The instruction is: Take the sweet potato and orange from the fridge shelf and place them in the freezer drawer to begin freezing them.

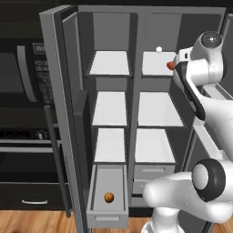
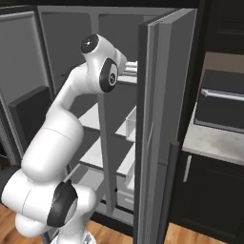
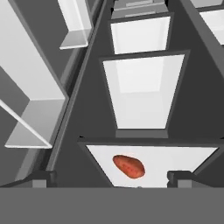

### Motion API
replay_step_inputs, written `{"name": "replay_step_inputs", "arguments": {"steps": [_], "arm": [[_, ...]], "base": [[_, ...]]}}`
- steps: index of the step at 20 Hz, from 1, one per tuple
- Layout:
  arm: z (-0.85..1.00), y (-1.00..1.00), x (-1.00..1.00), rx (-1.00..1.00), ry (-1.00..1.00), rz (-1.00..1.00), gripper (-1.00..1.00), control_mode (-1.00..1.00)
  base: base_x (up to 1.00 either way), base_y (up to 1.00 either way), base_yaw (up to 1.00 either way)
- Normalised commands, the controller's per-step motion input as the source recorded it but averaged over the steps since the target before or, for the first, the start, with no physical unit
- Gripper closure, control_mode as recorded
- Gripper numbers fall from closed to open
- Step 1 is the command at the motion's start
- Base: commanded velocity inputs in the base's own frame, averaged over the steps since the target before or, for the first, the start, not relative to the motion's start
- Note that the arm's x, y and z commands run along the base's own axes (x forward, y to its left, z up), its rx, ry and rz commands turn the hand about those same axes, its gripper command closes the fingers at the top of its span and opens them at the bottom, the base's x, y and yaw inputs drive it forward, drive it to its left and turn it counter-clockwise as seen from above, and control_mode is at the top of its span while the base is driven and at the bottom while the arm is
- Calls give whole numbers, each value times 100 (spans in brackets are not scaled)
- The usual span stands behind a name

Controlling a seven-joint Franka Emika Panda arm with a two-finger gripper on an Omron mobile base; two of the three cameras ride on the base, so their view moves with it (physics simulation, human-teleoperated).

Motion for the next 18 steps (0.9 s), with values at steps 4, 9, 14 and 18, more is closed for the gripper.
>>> {"name": "replay_step_inputs", "arguments": {"steps": [4, 9, 14, 18], "arm": [[0, 0, 0, 0, 0, 0, -100, 100], [0, -3, 8, 0, 0, 1, -100, -100], [-3, -5, 28, 0, 1, 8, -100, -100], [-17, -1, 45, -1, 5, 8, -100, -100]], "base": [[15, -6, 0], [0, -1, 0], [0, 0, 0], [0, 0, 0]]}}
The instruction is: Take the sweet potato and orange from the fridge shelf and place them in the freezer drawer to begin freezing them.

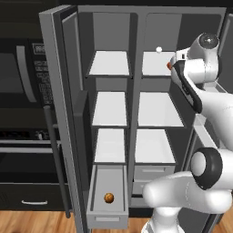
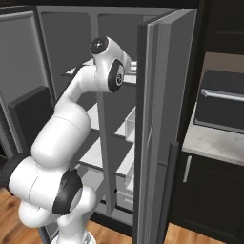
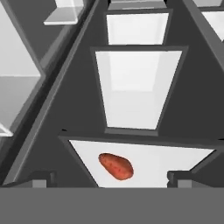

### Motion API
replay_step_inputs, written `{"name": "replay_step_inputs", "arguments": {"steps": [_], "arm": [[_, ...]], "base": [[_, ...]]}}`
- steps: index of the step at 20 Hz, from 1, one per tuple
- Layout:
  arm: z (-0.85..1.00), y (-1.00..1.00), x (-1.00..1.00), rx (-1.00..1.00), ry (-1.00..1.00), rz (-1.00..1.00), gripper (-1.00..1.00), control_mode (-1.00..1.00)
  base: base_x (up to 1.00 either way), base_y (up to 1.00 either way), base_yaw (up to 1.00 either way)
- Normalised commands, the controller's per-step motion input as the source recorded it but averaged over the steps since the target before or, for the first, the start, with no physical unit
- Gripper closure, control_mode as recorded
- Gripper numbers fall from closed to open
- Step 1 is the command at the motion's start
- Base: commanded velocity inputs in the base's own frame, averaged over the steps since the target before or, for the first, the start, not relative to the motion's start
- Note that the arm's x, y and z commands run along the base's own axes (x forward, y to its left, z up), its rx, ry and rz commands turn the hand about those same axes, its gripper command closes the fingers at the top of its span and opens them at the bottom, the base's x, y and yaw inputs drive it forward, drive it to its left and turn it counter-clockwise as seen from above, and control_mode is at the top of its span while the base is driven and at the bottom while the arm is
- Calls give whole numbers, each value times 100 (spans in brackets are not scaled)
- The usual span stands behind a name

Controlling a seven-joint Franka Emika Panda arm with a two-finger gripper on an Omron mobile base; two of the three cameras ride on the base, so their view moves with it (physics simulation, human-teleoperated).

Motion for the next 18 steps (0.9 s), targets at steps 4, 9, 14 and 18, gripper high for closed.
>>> {"name": "replay_step_inputs", "arguments": {"steps": [4, 9, 14, 18], "arm": [[-29, -20, 44, 0, 8, 9, -100, -100], [-9, -15, 53, 0, 13, 4, -100, -100], [0, -12, 27, 0, 9, 0, -100, -100], [-16, -11, 36, 0, 12, 0, -100, -100]], "base": [[0, 0, 0], [0, 0, 0], [0, 0, 0], [0, 0, 0]]}}
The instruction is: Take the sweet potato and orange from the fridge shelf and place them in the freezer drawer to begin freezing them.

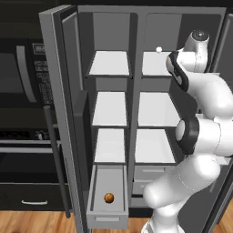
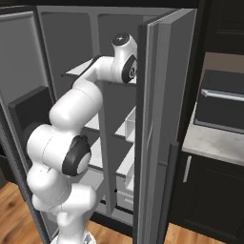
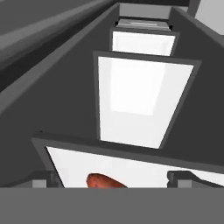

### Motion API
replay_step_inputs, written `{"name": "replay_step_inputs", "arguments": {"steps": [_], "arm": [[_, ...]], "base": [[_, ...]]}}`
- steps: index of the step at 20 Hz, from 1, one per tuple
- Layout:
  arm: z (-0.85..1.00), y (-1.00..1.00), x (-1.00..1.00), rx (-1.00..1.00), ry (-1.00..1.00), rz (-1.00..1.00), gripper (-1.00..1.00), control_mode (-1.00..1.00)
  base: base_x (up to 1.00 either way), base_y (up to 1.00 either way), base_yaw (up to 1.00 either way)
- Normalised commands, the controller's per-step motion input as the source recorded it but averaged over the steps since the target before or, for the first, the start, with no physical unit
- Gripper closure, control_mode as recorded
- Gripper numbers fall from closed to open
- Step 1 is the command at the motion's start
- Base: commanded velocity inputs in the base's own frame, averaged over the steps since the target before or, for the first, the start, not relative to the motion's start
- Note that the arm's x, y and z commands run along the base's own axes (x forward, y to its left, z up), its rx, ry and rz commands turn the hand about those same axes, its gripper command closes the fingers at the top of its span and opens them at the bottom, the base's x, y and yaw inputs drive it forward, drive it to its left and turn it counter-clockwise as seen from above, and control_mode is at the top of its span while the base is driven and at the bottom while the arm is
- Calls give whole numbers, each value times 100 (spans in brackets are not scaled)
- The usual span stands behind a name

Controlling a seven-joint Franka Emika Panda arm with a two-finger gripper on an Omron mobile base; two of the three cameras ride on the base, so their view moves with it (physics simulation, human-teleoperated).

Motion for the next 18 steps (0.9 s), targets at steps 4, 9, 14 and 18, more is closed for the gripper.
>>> {"name": "replay_step_inputs", "arguments": {"steps": [4, 9, 14, 18], "arm": [[-15, 0, 21, 0, 5, 0, -100, -100], [-15, -2, 14, 0, 0, 0, -100, -100], [-24, -2, 22, 0, 0, 0, -100, -100], [-18, -1, 30, 0, 0, 0, -100, -100]], "base": [[0, 0, 0], [0, 0, 0], [0, 0, 0], [0, 0, 0]]}}
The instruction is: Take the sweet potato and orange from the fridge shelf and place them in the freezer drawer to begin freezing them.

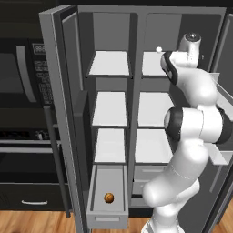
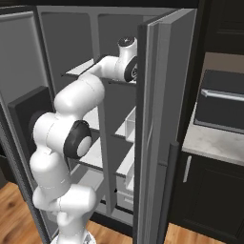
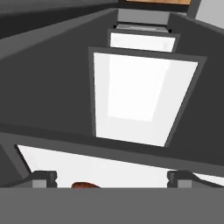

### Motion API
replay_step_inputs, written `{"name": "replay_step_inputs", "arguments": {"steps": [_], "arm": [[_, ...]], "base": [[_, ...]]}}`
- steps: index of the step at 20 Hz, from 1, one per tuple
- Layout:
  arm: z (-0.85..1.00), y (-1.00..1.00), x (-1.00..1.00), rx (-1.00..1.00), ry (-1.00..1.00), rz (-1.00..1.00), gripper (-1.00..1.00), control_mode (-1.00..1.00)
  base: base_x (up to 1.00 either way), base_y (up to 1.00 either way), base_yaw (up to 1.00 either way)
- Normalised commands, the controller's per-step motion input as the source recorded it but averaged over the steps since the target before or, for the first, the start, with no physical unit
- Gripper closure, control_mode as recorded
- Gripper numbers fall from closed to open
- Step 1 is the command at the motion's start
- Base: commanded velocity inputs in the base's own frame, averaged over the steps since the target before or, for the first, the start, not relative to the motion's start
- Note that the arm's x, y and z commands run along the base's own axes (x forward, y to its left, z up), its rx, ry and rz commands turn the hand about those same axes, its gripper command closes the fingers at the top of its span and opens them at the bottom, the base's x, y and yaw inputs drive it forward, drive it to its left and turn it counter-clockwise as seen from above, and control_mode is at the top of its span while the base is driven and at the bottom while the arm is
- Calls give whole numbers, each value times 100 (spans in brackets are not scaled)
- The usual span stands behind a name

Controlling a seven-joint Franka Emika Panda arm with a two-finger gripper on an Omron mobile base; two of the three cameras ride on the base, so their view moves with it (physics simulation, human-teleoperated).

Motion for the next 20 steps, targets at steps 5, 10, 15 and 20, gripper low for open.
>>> {"name": "replay_step_inputs", "arguments": {"steps": [5, 10, 15, 20], "arm": [[0, -13, 29, 0, 0, 0, -100, -100], [0, -14, 26, 0, 0, 0, -100, -100], [0, -9, 30, 0, 0, 0, -100, -100], [-6, -2, 28, 0, 0, 0, -100, -100]], "base": [[0, 0, 0], [0, 0, 0], [0, 0, 0], [0, 0, 0]]}}
